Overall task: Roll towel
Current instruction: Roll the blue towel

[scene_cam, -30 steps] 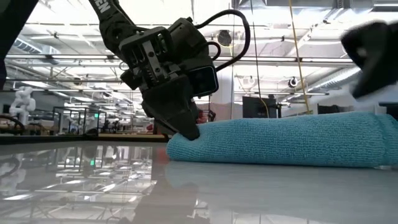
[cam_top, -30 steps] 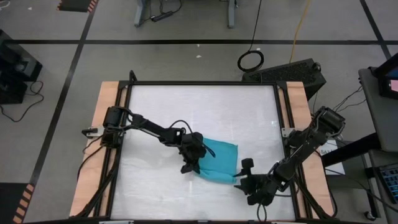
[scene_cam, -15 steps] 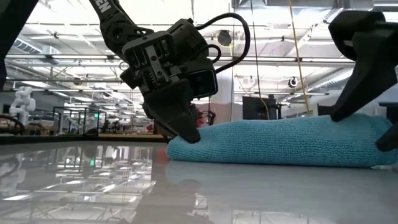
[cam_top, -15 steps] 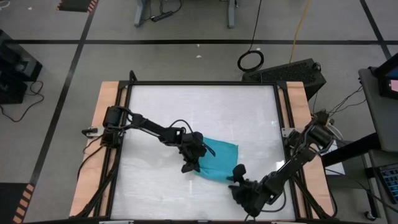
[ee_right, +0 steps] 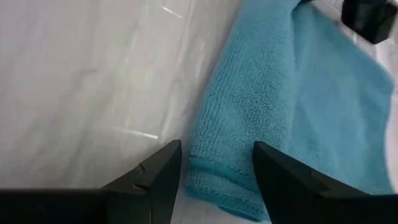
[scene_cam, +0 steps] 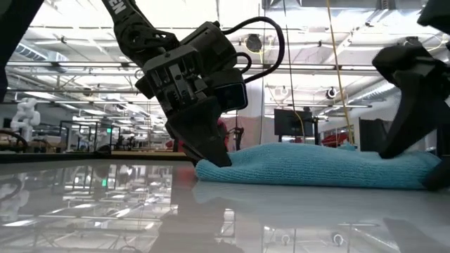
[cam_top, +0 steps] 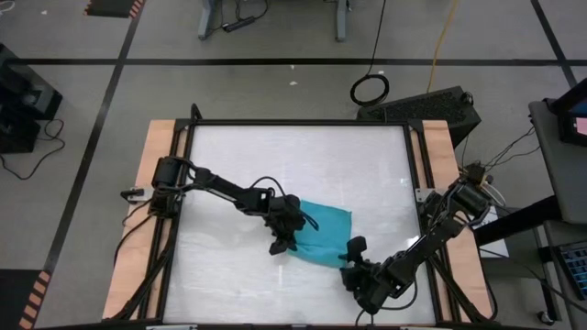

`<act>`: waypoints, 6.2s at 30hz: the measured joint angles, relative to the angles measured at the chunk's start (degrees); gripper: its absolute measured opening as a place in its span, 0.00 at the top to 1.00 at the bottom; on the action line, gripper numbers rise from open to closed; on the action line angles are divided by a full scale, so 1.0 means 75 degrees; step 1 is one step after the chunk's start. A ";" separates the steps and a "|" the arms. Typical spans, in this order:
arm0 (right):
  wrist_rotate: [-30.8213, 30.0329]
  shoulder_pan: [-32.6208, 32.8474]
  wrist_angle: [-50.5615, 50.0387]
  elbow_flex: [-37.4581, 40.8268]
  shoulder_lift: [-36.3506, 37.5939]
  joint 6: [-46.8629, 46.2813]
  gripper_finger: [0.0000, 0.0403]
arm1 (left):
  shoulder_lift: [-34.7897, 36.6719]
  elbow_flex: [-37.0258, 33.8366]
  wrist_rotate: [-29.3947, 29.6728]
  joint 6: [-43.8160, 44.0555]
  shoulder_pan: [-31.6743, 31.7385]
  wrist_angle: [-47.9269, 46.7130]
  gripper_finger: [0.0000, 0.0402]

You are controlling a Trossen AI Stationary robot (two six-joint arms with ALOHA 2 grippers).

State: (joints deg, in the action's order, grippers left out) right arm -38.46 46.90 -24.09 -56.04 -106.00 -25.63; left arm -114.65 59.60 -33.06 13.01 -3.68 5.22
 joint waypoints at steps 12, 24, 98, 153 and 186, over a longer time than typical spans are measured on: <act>0.0112 -0.0010 0.0009 0.0101 -0.0037 -0.0510 0.53 | 0.0790 0.0066 0.0648 -0.1069 -0.0183 -0.0252 0.50; 0.0204 -0.0010 -0.0045 0.0104 -0.0089 -0.1292 0.75 | 0.1270 0.0072 0.3331 -0.4553 -0.1779 -0.1295 0.48; 0.2532 -0.0916 0.0731 0.0119 0.0715 -0.4904 0.97 | 0.0527 0.0081 0.0949 0.0434 -0.0663 -0.1229 0.99; -0.0770 0.0334 0.0816 0.0104 -0.0483 -0.0847 0.77 | 0.0461 0.0066 0.0408 0.1216 -0.0298 -0.1198 0.98; 0.0383 0.0457 0.0914 0.0366 -0.0034 -0.7189 1.00 | 0.1543 0.0076 0.4067 -0.4000 -0.2088 -0.0965 0.61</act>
State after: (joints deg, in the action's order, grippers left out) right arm -35.58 50.33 -17.24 -53.30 -106.26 -79.55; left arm -103.08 60.17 -2.56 -16.98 -19.34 -2.02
